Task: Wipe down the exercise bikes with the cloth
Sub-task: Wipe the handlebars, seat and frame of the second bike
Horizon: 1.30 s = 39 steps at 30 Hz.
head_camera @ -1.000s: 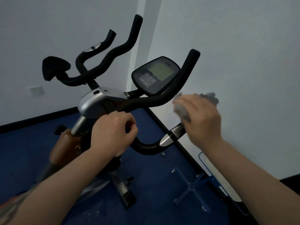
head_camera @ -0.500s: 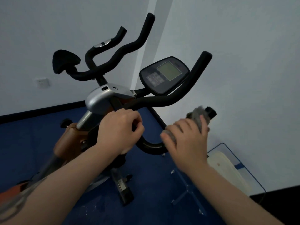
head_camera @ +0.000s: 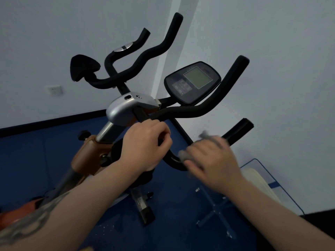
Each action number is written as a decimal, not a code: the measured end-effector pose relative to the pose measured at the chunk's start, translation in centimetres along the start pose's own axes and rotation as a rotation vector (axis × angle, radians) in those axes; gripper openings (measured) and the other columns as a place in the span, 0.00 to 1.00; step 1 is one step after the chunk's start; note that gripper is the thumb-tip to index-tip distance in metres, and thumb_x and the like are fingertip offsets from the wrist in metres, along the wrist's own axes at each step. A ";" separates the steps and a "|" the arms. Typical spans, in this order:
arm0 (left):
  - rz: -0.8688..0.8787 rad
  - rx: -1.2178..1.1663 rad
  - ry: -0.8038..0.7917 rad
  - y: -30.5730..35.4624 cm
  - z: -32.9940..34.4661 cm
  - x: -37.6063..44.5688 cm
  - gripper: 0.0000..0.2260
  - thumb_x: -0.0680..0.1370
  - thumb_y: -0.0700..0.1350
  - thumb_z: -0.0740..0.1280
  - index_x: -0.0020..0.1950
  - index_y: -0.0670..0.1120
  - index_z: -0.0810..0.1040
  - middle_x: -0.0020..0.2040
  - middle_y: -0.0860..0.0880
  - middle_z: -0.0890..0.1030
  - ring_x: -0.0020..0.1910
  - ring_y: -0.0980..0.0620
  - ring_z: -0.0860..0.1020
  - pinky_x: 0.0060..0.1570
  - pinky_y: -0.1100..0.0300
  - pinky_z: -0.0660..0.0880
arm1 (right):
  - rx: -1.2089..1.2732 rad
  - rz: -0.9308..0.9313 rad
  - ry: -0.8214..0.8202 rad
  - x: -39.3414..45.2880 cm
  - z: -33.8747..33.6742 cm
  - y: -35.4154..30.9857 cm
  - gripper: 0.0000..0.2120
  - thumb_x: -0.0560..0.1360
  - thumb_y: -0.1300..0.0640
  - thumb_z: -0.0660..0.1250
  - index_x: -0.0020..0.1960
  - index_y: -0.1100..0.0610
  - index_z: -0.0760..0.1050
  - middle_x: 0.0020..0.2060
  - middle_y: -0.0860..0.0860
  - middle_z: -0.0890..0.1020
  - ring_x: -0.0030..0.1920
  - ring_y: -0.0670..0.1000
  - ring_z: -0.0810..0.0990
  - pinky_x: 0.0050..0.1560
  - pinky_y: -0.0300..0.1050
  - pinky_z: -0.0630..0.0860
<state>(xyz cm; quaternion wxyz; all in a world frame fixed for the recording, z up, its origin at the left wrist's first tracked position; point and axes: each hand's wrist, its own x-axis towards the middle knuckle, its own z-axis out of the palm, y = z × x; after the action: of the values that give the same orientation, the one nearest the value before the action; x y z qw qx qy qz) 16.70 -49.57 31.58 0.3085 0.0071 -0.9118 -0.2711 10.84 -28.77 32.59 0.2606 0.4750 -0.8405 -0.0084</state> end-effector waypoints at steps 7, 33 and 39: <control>0.005 0.092 0.163 -1.1 -0.6 -1.4 0.06 0.77 0.45 0.64 0.46 0.48 0.80 0.40 0.53 0.79 0.40 0.53 0.75 0.43 0.61 0.64 | -0.097 0.262 -0.113 1.4 0.8 -5.5 0.16 0.81 0.49 0.55 0.43 0.55 0.76 0.35 0.50 0.78 0.39 0.54 0.77 0.56 0.55 0.71; -0.205 -0.179 0.182 -4.2 -0.9 -3.7 0.09 0.79 0.49 0.59 0.45 0.50 0.78 0.42 0.55 0.76 0.43 0.57 0.73 0.42 0.62 0.70 | 0.422 0.495 -0.740 7.9 2.2 -4.5 0.20 0.79 0.36 0.54 0.57 0.52 0.65 0.49 0.55 0.79 0.47 0.55 0.77 0.43 0.49 0.69; -0.193 -0.187 0.173 -4.1 -1.0 -3.8 0.10 0.79 0.50 0.59 0.44 0.50 0.78 0.42 0.56 0.76 0.43 0.57 0.72 0.41 0.63 0.69 | 0.459 0.516 -0.554 9.0 2.5 -6.7 0.21 0.82 0.41 0.53 0.65 0.55 0.64 0.56 0.57 0.79 0.55 0.60 0.78 0.49 0.51 0.72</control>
<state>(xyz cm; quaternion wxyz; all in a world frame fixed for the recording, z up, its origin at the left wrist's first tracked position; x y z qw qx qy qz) 19.73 -52.90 28.04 0.3578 0.0895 -0.8476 -0.3816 11.27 -40.27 32.57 -0.0932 0.2749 -0.9498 0.1167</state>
